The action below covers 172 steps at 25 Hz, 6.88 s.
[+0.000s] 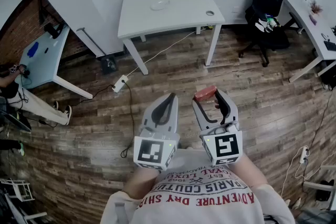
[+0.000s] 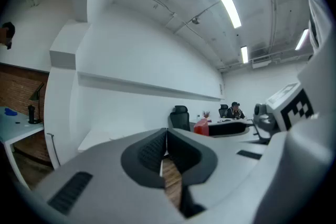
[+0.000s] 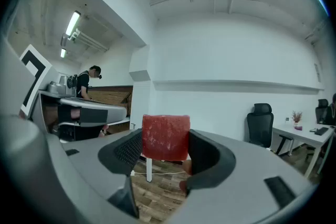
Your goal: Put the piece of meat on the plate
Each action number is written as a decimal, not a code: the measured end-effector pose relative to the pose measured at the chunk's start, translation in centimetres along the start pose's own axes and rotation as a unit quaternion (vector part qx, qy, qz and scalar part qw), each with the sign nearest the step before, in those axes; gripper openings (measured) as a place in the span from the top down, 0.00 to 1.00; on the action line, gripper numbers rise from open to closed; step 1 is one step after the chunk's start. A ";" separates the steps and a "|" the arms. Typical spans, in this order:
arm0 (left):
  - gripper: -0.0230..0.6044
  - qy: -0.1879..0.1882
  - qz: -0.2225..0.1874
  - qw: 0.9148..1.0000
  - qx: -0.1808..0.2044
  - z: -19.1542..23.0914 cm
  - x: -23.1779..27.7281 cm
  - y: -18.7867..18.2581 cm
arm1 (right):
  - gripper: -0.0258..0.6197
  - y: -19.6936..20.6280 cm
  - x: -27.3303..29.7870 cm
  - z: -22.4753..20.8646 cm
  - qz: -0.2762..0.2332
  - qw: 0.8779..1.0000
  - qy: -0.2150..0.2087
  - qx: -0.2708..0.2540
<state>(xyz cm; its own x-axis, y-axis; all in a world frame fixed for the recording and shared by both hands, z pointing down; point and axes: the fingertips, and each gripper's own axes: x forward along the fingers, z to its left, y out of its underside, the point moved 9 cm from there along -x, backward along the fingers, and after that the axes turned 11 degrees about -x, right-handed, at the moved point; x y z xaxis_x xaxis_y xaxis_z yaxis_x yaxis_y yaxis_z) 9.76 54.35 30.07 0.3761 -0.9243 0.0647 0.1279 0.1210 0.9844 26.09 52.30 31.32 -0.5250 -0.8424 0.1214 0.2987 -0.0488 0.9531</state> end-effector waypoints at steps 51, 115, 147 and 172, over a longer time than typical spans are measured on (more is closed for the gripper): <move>0.95 0.054 0.019 0.997 -0.047 28.7 18.5 -5.4 | 0.53 -4.2 30.7 0.6 0.032 0.997 0.044 0.047; 0.95 -0.092 0.197 0.969 -0.118 56.1 65.7 0.8 | 0.53 10.7 86.9 -20.4 0.277 0.945 -0.164 0.049; 0.95 -0.077 0.243 0.955 -0.149 60.0 66.4 4.3 | 0.53 15.9 92.0 -16.6 0.377 0.909 -0.175 0.026; 0.95 -0.059 0.050 0.996 -0.039 52.8 65.0 -9.4 | 0.94 -1.6 82.6 -23.9 0.012 0.996 -0.089 0.026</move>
<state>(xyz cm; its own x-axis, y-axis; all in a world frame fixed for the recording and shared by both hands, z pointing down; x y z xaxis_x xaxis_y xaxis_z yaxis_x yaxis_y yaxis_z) -15.47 -25.94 33.62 0.2812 -0.9415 0.1856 0.1670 0.2384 0.9567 1.25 -30.03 33.24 -0.6531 -0.7339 0.1870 0.2738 0.0015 0.9618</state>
